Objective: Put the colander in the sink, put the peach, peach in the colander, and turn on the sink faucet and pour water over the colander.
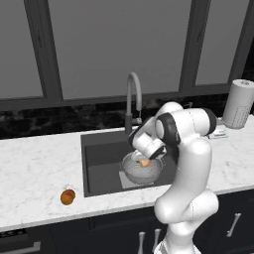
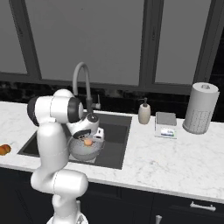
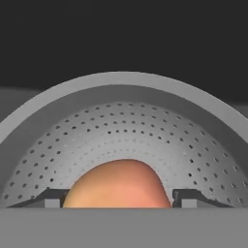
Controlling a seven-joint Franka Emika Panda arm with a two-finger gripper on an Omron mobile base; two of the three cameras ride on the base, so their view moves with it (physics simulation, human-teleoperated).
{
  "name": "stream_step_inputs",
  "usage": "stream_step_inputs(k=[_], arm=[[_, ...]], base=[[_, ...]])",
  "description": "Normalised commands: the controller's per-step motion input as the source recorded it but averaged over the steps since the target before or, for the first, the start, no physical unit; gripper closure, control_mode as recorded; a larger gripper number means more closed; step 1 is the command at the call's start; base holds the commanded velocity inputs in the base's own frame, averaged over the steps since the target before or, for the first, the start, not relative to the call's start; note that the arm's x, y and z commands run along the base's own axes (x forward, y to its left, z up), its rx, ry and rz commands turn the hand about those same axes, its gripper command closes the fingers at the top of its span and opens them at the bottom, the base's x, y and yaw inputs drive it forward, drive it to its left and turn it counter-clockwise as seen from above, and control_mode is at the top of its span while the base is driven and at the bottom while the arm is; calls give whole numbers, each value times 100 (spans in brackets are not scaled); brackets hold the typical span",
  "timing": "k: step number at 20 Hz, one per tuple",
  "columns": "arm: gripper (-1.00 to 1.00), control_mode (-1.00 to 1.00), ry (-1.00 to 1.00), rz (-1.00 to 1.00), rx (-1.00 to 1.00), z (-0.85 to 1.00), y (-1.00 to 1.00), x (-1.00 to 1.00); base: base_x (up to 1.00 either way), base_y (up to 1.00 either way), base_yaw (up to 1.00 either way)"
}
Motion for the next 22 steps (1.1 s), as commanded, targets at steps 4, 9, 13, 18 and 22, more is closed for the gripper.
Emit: stream_step_inputs(k=[4,9,13,18,22], arm=[[-100,-100,0,0,-7,12,0,-38],[-100,-100,0,0,-2,44,-16,-41],[-100,-100,-4,0,0,65,-17,-42],[-100,-100,-5,0,0,72,-13,-59],[-100,-100,0,0,0,86,8,-54]], base=[[0,0,0],[0,0,0],[0,0,0],[0,0,0],[0,0,0]])
